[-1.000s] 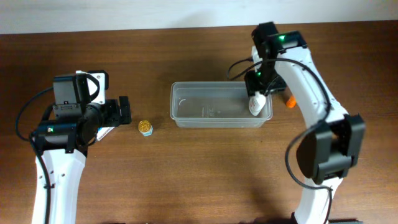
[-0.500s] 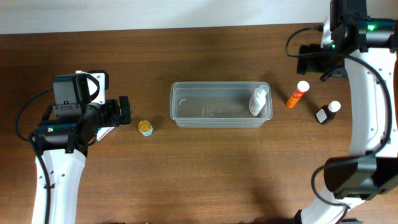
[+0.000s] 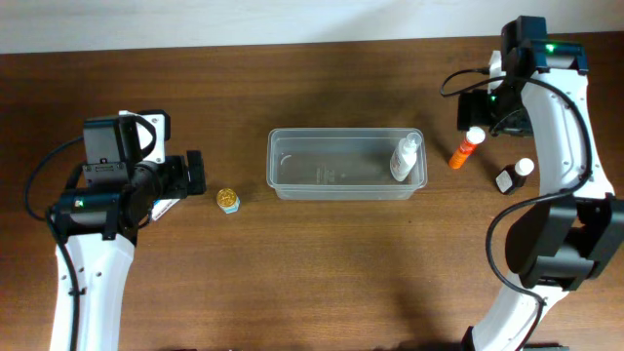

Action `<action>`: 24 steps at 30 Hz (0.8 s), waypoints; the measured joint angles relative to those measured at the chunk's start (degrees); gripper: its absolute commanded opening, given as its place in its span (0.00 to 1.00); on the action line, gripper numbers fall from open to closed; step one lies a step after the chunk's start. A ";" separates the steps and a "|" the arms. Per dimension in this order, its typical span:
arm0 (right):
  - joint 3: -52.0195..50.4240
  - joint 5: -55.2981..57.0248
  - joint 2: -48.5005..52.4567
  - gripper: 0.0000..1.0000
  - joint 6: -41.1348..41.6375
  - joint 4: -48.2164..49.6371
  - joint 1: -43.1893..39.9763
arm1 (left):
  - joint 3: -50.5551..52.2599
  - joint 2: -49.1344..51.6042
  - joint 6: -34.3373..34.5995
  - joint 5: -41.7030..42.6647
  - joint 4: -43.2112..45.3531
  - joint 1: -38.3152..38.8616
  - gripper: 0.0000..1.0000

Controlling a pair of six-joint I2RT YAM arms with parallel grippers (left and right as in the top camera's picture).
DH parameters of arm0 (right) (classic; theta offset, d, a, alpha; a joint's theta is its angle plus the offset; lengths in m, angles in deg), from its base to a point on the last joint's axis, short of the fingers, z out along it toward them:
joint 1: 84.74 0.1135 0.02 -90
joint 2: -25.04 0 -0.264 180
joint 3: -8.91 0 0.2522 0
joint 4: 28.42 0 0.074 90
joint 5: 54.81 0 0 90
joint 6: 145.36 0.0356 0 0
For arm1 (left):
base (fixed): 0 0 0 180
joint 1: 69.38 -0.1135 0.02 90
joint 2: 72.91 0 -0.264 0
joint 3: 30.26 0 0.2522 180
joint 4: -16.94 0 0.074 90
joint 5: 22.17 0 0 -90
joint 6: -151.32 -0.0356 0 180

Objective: Pack container
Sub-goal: 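Reach the right gripper to the orange-capped tube and grasp it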

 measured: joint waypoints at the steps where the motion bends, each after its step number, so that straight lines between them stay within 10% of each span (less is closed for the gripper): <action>1: 0.00 -0.59 0.81 0.88 -0.31 0.00 0.00 | 0.00 0.00 0.00 0.00 0.00 0.00 0.99; 9: -0.04 -1.95 6.01 0.79 -1.66 0.83 0.00 | 0.00 0.00 0.00 0.00 0.00 0.00 0.99; 24: -0.13 -2.73 7.15 0.31 -2.40 1.42 0.00 | 0.00 0.00 0.02 0.00 0.00 0.00 0.99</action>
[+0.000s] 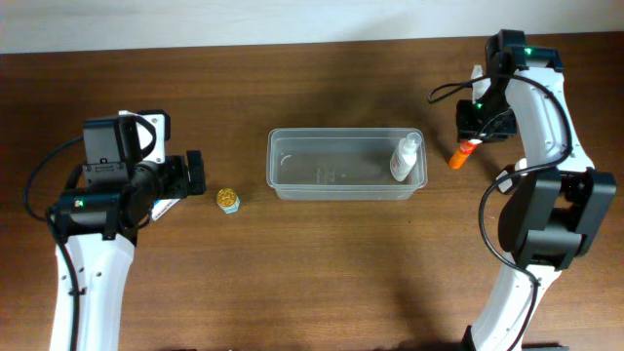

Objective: Pack container
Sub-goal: 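Reach the right gripper to the orange-capped tube and grasp it, then place the orange tube into the container beside the spray bottle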

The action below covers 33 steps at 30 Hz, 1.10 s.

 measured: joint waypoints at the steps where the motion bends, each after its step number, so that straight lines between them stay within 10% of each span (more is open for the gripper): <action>1: 0.00 -0.02 0.00 0.30 0.00 -0.09 0.00 | 0.00 0.00 -0.02 0.00 0.00 0.00 0.99; 33: 4.81 -3.48 -8.00 0.10 -0.17 -13.03 0.87 | 0.00 0.00 -0.02 0.00 -0.02 0.00 0.99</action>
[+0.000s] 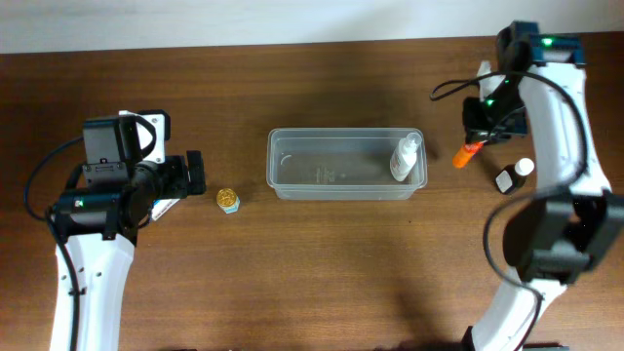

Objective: Pack container
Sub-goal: 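Place the orange tube into the container beside the spray bottle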

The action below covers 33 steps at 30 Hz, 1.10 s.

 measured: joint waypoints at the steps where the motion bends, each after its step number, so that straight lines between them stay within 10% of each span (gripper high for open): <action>1: 0.09 -0.02 -3.34 0.10 0.00 -1.29 1.01 | 0.00 0.00 0.00 0.00 0.02 0.00 0.99; 14: 1.22 0.42 -20.02 0.07 6.16 -7.58 16.79 | 0.00 0.00 0.00 0.00 0.02 0.00 0.99; 33: -27.39 1.84 -19.02 0.08 8.68 15.76 17.81 | 0.00 0.00 0.00 0.00 0.11 0.00 0.99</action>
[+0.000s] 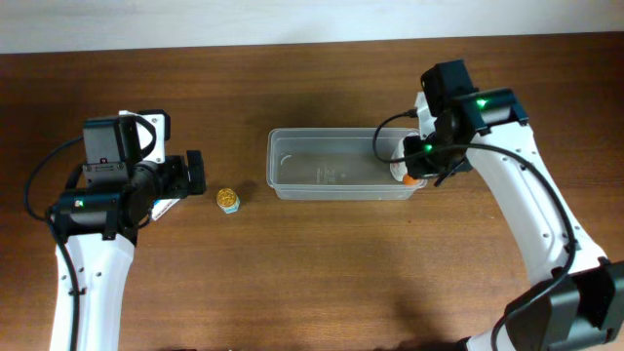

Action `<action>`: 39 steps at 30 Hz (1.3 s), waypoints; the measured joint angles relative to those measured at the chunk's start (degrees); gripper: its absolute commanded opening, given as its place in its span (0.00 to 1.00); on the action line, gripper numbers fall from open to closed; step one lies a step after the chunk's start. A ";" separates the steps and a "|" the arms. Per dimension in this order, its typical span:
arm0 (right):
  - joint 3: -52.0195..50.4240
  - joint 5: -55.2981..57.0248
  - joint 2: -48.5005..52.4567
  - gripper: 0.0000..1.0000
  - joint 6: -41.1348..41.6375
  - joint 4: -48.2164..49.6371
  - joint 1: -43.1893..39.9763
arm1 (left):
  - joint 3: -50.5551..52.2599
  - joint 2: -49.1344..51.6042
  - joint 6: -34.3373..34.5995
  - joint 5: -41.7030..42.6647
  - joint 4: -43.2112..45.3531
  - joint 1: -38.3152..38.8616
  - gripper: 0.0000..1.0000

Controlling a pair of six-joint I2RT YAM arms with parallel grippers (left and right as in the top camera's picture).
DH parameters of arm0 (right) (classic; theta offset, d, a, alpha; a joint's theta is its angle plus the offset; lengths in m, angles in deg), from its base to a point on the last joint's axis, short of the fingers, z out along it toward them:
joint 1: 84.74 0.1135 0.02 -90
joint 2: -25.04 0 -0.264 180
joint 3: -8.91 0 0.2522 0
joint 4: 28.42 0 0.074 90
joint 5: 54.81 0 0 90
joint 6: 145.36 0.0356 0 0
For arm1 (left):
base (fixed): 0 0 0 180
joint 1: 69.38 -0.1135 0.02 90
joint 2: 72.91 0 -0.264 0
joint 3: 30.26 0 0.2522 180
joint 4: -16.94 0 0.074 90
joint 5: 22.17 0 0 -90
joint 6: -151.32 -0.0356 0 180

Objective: Pack container
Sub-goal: 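Place the orange tube into the container beside the spray bottle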

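A clear plastic container (331, 164) lies in the middle of the table. My right gripper (413, 172) hangs over its right end, shut on an orange tube (407, 179) of which only an orange bit shows below the fingers. The gripper covers what else lies in that end of the container. A small gold-lidded jar (228, 200) stands on the table left of the container. My left gripper (195, 173) sits open just left of the jar, holding nothing.
The table's back edge meets a white wall. My right arm (517, 195) stretches across the table right of the container and hides what lies under it. My left arm (93, 244) runs along the left side.
My right gripper, which was on the orange tube right of the container, is now over the container's right end with the tube. The white bottle and the small dark bottle are now covered. The left arm is unchanged.
At first the orange tube lay on the table right of the container, with my right gripper close behind it. Then the gripper was down on the tube. Then the tube was tilted in its grasp, and now it is held over the container's right end.
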 measured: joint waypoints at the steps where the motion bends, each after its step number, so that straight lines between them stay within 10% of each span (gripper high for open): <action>1: -0.85 -0.02 0.11 0.08 0.04 0.94 0.00 | 0.00 0.00 0.00 0.00 -0.02 0.00 0.99; 12: -3.63 -0.02 4.42 0.09 0.02 5.11 0.00 | 0.00 1.25 0.00 0.00 0.00 0.00 0.99; 19: -3.63 0.04 5.79 0.39 0.24 6.73 0.00 | 0.00 1.29 0.00 0.00 0.00 0.00 0.99; 39: -1.68 0.17 5.68 0.50 -3.89 4.20 1.03 | 0.00 1.33 0.00 0.00 0.00 0.00 0.99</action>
